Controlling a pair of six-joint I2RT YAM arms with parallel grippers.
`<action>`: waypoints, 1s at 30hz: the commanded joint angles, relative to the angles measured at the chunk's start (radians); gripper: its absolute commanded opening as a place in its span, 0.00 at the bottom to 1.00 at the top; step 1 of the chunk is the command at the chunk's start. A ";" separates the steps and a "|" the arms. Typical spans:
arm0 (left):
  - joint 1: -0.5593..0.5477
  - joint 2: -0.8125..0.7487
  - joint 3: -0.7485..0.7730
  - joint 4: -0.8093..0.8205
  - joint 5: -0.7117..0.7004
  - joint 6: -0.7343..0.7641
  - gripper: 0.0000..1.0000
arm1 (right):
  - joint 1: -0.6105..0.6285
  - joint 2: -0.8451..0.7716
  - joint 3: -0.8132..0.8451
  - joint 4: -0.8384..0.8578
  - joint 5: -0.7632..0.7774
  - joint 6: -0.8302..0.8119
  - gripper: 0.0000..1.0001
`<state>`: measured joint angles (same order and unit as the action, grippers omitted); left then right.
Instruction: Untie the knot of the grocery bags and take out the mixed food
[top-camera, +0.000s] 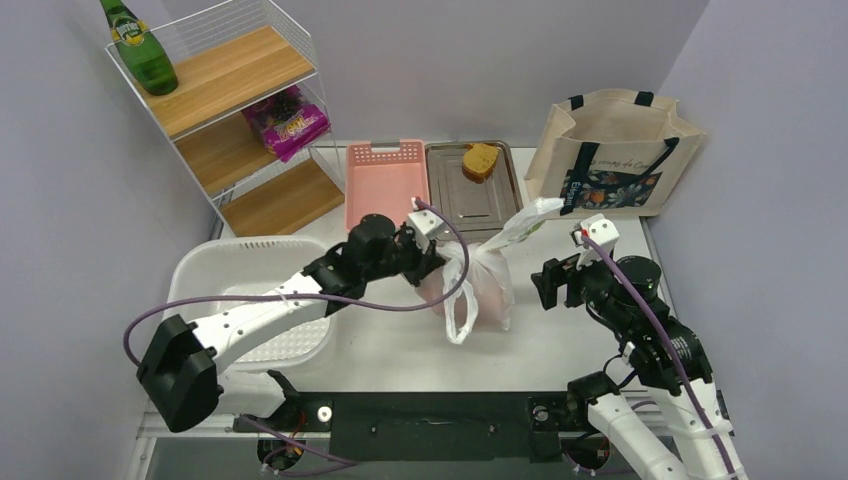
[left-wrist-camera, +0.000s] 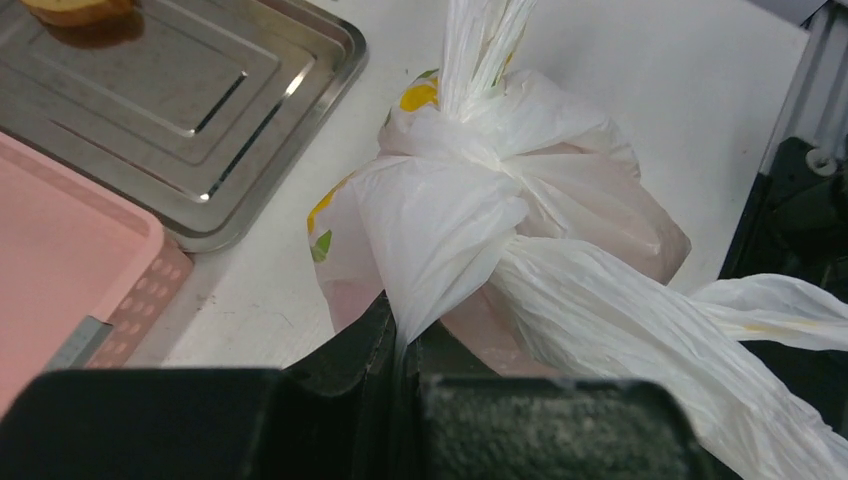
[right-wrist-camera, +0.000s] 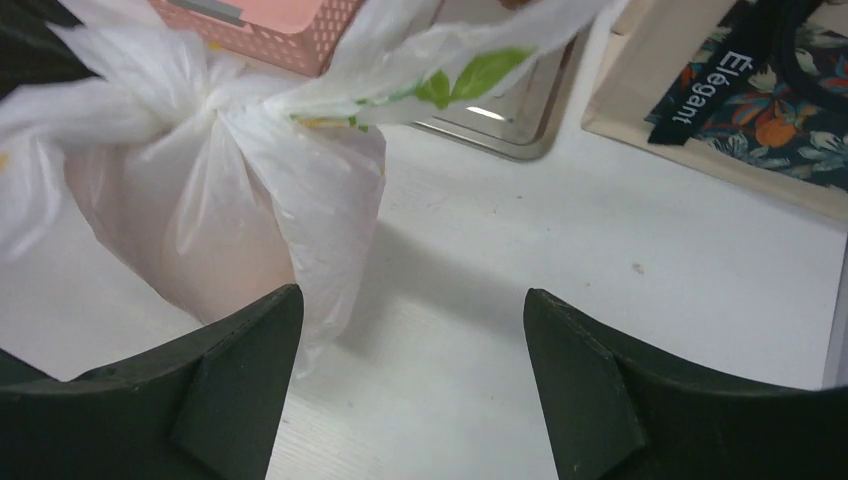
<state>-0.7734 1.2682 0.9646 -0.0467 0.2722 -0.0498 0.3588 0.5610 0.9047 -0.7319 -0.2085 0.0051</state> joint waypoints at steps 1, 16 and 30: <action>-0.086 0.073 -0.081 0.333 -0.213 0.036 0.00 | -0.036 0.032 0.035 -0.055 0.052 0.015 0.76; -0.132 -0.225 -0.229 -0.223 0.040 0.546 0.68 | -0.051 0.229 -0.011 -0.022 -0.221 -0.168 0.74; 0.104 -0.074 0.046 -0.320 0.261 0.369 0.67 | -0.008 0.591 -0.017 0.287 -0.453 -0.319 0.75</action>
<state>-0.7448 1.1133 0.9577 -0.4110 0.4103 0.3904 0.3214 1.1034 0.8677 -0.5953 -0.5800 -0.2306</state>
